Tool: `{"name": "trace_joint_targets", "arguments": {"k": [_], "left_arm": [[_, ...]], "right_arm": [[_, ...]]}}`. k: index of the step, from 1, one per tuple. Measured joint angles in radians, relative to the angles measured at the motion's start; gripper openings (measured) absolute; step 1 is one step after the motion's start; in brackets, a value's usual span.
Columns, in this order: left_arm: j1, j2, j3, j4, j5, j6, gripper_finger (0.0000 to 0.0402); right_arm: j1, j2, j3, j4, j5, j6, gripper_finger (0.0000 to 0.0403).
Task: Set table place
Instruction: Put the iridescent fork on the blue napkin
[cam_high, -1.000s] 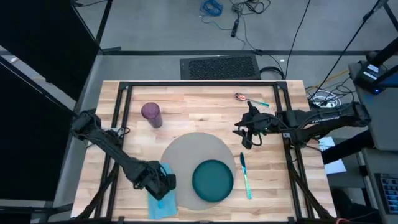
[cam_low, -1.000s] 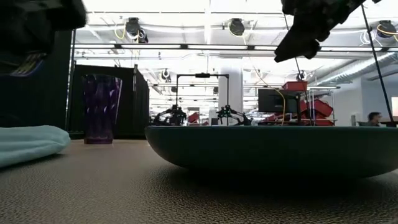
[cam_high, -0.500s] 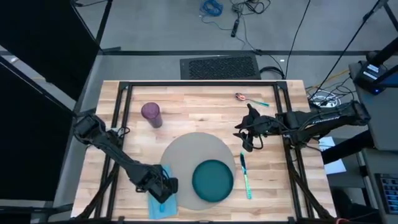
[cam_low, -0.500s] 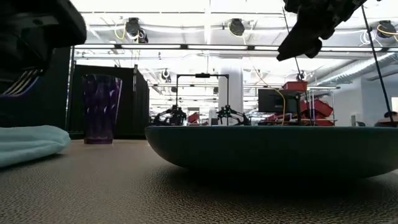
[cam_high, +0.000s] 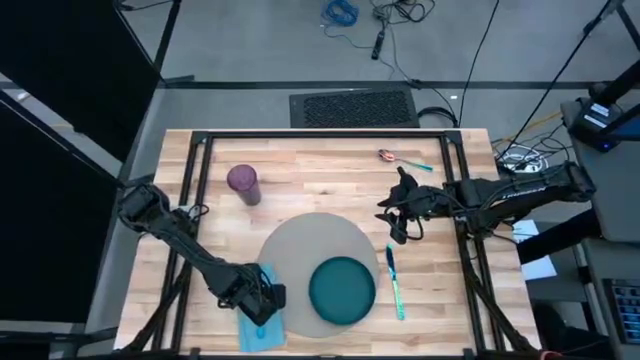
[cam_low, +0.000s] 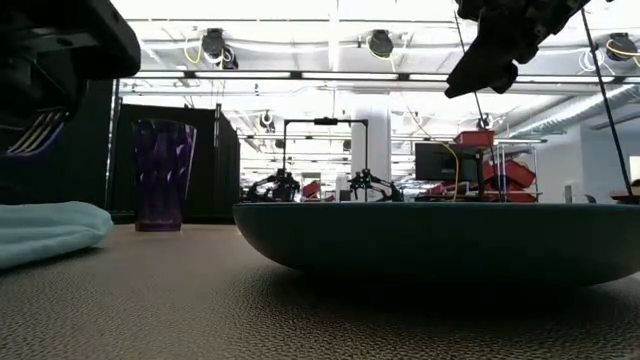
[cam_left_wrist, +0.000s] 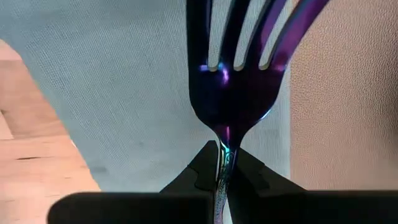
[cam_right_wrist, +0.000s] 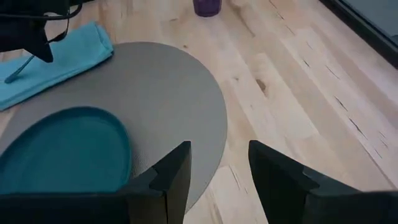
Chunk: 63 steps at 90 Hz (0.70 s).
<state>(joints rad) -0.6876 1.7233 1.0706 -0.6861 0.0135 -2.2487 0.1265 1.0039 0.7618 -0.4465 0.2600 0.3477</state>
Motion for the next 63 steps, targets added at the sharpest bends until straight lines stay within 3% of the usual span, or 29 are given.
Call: {"name": "trace_joint_targets", "arguments": {"k": [11,39,63], "left_arm": [[0.000,0.000,0.000,-0.003,0.000,0.004,0.0016],[0.000,0.003,0.000,-0.014,0.000,0.004,0.0101],[0.001,0.003,0.000,-0.057,0.008,0.013,0.0111]], "right_arm": [[0.000,0.000,0.000,0.000,0.000,0.000,0.0146],[0.000,0.000,0.000,-0.001,-0.002,0.000,0.0146],[0.000,0.000,0.000,-0.002,-0.005,0.001,0.0146]]}}
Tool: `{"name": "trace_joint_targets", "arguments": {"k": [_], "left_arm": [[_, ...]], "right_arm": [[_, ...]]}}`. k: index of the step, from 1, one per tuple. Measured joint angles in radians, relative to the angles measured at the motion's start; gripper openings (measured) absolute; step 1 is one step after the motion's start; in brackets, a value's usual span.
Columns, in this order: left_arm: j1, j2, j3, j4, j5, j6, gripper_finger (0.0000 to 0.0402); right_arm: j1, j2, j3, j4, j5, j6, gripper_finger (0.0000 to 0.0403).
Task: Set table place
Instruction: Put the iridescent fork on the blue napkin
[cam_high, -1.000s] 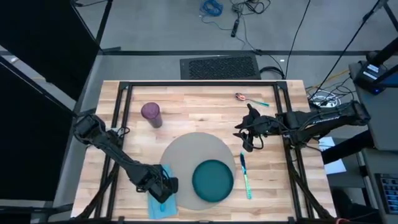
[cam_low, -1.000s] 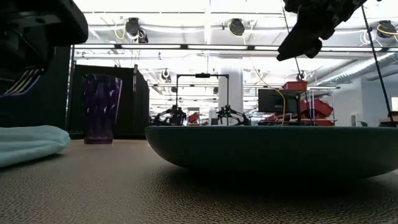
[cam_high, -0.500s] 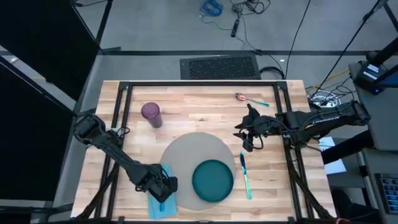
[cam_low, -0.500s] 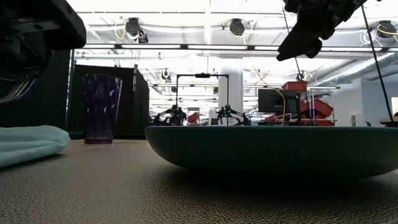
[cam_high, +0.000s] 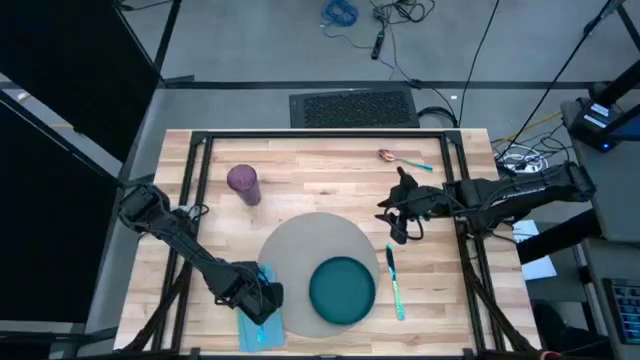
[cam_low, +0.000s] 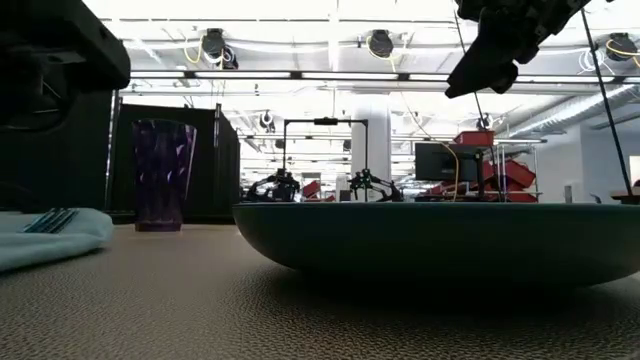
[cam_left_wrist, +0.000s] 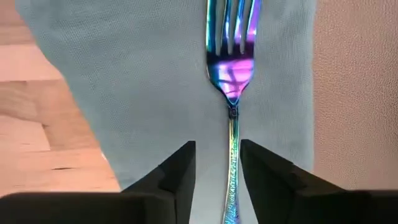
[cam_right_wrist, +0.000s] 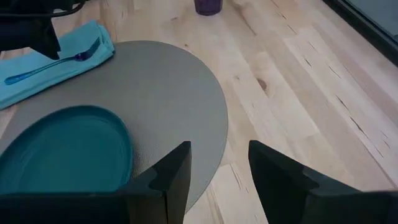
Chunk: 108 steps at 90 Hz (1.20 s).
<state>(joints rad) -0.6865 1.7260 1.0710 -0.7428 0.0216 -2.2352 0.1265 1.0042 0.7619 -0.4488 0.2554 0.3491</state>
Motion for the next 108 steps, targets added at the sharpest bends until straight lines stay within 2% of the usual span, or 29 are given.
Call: {"name": "trace_joint_targets", "arguments": {"k": [17,33,47,70,108], "left_arm": [[0.002,0.000,0.000,0.065,-0.009,0.078,0.0111],[0.002,0.002,0.000,0.026,-0.023,0.121,0.0111],[0.003,0.006,0.000,0.021,-0.050,0.130,0.0111],[-0.002,0.052,0.000,0.038,-0.022,0.138,0.0111],[0.000,0.052,0.000,0.050,-0.024,0.165,0.0111]], "right_arm": [[0.006,0.000,0.000,-0.001,0.000,0.006,0.0146],[0.026,0.000,0.000,0.002,0.000,0.006,0.0146],[0.040,0.000,0.000,0.002,0.000,0.006,0.0146],[0.039,0.000,0.000,0.003,0.001,0.006,0.0146],[0.039,0.000,0.000,0.023,0.005,0.006,0.0146]]}}
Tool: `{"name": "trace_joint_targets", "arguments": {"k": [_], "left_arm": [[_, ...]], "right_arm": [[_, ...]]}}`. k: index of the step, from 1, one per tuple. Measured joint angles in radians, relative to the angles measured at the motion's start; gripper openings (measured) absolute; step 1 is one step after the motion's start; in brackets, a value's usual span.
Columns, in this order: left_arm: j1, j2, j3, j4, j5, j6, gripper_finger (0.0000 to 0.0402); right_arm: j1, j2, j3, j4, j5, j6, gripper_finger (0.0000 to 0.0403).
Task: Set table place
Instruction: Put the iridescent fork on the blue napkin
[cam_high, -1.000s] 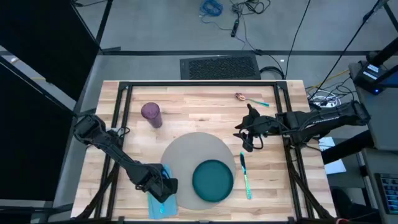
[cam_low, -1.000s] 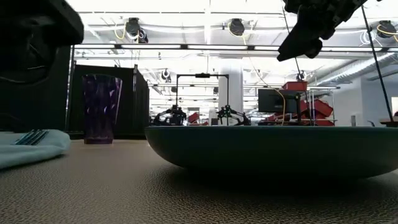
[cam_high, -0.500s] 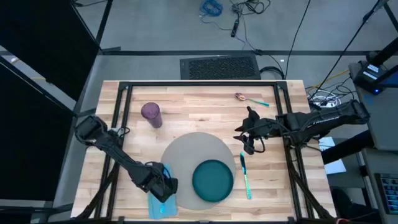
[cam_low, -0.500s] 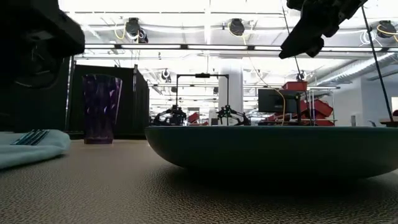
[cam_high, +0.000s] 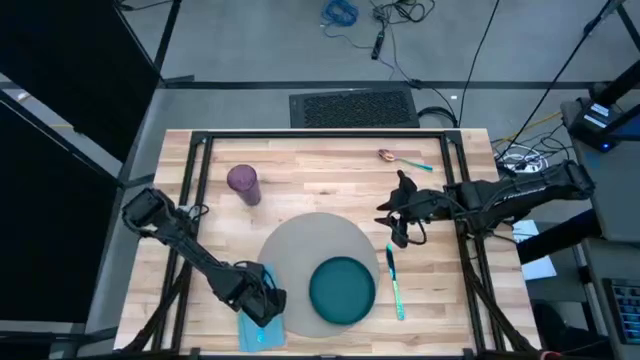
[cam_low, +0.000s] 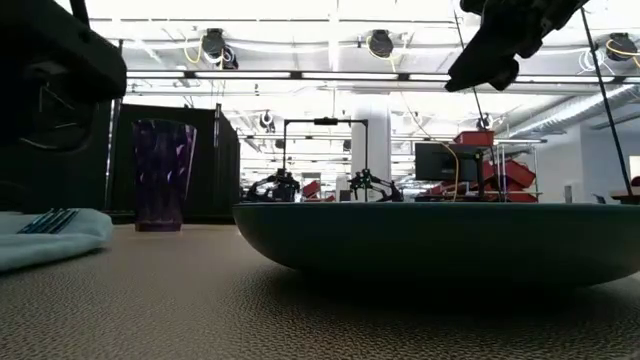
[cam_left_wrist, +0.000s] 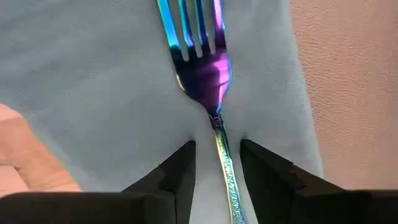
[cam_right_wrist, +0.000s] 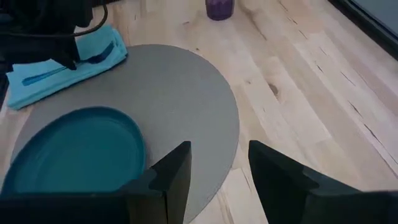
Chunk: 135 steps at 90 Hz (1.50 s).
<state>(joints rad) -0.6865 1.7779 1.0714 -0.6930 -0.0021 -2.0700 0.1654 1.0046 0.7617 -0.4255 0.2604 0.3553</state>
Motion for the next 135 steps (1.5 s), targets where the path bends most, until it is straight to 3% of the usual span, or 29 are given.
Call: {"name": "trace_joint_targets", "arguments": {"k": [79,113,135], "left_arm": [[-0.003,-0.001,0.000,-0.049,0.024,-0.193,0.0109],[-0.002,-0.001,0.000,-0.050,0.017,-0.176,0.0036],[-0.002,-0.001,0.000,-0.049,0.010,-0.175,0.0029]], "right_arm": [[0.000,0.000,0.000,-0.003,-0.001,0.000,0.0146],[0.000,0.000,0.000,-0.003,-0.001,0.000,0.0146],[0.000,0.000,0.000,-0.003,-0.001,0.000,0.0146]]}}
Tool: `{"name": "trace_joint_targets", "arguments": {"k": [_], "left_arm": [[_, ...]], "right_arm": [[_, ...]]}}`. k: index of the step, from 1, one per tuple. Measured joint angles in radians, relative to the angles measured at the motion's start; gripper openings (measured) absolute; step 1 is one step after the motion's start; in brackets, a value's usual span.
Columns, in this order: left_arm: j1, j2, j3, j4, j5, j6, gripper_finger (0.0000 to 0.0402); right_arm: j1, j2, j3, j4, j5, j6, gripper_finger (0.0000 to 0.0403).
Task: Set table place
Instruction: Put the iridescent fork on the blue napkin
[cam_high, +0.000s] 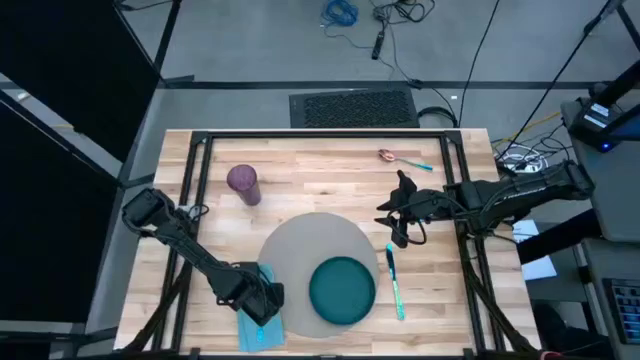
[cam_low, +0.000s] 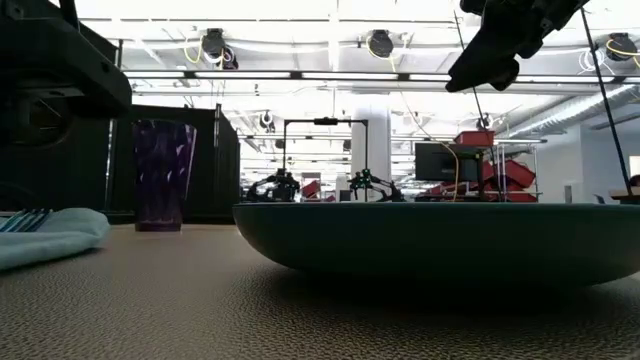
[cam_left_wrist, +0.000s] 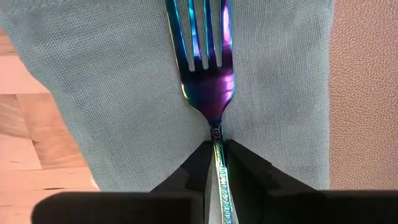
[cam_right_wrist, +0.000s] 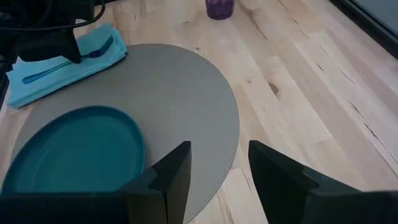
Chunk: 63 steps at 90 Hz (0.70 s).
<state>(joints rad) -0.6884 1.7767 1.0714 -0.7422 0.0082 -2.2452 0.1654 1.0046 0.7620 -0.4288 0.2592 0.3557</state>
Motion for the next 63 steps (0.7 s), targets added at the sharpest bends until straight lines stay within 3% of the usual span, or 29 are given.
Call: {"name": "trace_joint_targets", "arguments": {"k": [63], "left_arm": [[0.013,-0.001,0.010,-0.006,0.019,0.000,0.0028]], "right_arm": [[0.000,0.000,0.000,-0.012,-0.005,0.000,0.0146]]}}
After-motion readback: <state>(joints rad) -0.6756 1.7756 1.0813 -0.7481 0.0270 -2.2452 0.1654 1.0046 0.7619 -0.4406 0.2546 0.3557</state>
